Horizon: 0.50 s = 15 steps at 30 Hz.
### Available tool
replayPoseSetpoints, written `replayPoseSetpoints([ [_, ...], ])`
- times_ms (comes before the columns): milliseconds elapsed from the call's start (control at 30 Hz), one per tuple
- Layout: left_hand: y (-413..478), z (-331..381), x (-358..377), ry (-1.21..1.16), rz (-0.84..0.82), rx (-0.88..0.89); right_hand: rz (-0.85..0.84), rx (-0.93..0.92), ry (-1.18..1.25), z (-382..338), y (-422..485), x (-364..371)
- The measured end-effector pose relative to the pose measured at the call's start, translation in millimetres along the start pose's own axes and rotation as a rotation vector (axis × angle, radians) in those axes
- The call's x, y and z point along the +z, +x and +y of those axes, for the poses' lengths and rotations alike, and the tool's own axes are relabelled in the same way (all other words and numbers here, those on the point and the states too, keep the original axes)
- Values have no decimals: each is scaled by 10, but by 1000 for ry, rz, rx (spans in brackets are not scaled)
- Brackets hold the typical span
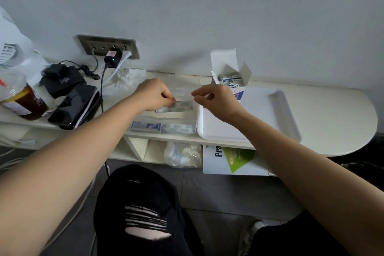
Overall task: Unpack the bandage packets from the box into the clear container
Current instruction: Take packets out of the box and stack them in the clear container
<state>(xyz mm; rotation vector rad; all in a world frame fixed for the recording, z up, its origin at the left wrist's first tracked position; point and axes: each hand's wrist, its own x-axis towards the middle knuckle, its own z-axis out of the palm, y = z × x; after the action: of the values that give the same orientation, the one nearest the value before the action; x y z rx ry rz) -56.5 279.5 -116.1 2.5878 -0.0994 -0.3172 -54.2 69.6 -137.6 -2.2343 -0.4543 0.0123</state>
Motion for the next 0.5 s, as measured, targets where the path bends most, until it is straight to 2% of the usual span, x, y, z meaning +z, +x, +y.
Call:
replayPoseSetpoints([
  [267,277,12,270,116,-315,-136,-74,-9,-77,62,-77,74],
  [500,328,-42,379,134,-325,-160,-137,1,-95,71,-72,90],
])
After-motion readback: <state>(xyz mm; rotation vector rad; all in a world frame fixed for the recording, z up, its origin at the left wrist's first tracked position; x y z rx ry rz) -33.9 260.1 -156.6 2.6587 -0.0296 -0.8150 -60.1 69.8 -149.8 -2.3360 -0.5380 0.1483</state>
